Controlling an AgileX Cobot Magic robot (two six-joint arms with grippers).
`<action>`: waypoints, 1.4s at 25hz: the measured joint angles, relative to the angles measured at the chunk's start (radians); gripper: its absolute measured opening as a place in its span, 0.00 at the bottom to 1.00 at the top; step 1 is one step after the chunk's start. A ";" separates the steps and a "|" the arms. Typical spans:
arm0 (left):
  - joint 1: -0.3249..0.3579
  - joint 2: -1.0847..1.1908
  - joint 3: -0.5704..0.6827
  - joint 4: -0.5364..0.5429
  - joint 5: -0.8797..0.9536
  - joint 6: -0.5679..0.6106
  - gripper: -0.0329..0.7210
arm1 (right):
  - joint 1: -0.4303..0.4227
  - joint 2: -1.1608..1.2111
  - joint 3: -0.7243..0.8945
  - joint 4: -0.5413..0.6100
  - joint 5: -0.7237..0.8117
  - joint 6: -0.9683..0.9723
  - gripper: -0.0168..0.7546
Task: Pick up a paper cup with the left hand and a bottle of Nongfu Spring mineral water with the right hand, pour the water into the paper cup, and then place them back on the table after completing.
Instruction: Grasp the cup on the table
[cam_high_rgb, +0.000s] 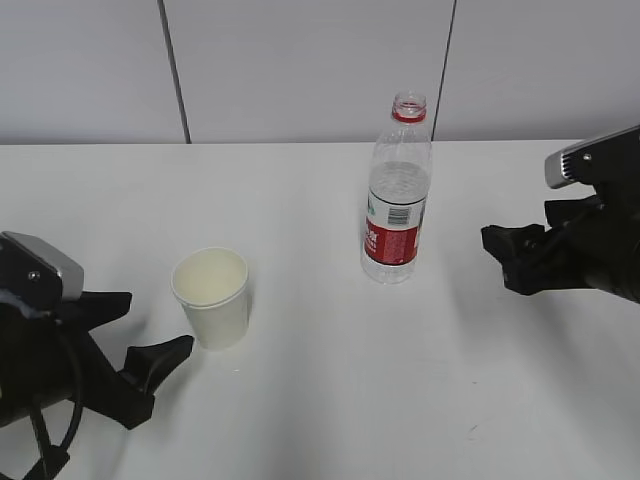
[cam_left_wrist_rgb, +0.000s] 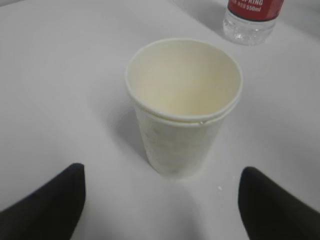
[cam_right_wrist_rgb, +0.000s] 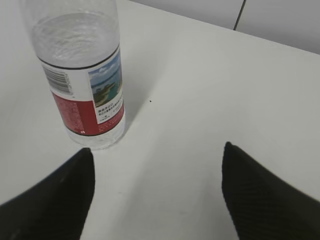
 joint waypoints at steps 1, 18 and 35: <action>0.000 0.025 -0.008 0.005 -0.019 0.000 0.80 | 0.000 0.000 0.000 -0.007 0.000 0.001 0.78; 0.000 0.205 -0.106 0.025 -0.167 0.000 0.86 | 0.002 0.005 0.000 -0.022 -0.003 0.007 0.78; 0.000 0.280 -0.236 0.105 -0.068 -0.033 0.83 | 0.003 0.026 -0.002 -0.023 -0.035 0.009 0.78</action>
